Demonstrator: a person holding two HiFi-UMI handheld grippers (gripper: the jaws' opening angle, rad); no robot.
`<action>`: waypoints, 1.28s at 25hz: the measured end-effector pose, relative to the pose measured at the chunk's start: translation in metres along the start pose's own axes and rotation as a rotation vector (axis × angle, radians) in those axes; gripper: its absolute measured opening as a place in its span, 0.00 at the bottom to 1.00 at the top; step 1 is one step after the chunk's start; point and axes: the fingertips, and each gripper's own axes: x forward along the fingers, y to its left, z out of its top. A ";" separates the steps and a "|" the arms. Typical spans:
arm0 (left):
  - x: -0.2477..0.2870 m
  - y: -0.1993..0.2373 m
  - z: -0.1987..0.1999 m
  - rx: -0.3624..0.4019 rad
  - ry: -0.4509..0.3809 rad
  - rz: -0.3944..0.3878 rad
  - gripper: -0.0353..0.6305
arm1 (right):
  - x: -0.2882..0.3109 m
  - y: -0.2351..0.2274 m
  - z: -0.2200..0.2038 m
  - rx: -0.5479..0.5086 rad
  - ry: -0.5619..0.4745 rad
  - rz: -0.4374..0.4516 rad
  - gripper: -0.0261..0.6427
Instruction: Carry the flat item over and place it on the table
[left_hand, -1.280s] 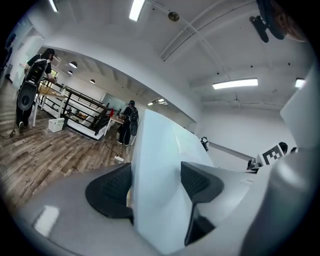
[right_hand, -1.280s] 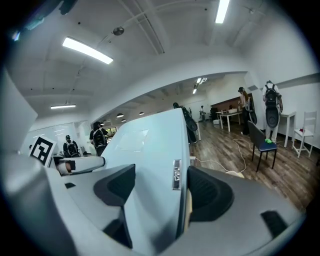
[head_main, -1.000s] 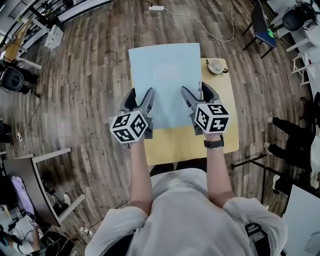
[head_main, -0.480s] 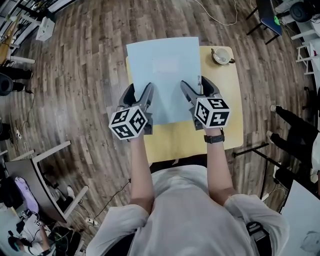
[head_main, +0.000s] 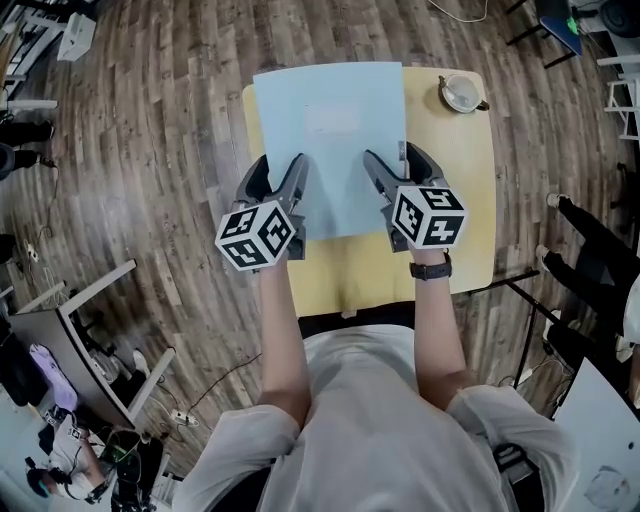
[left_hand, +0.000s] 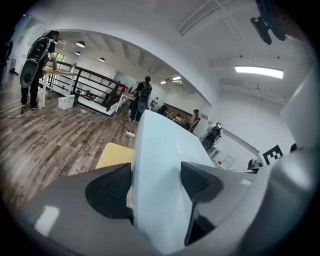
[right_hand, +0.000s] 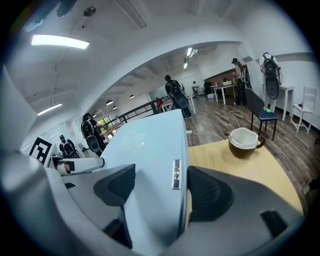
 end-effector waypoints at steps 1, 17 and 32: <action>0.003 0.002 -0.003 -0.003 0.008 0.002 0.51 | 0.003 -0.002 -0.003 0.005 0.007 -0.001 0.52; 0.044 0.026 -0.051 -0.056 0.105 0.050 0.51 | 0.041 -0.035 -0.045 0.041 0.104 -0.027 0.52; 0.069 0.043 -0.069 -0.040 0.220 0.151 0.51 | 0.068 -0.051 -0.063 0.040 0.154 -0.073 0.52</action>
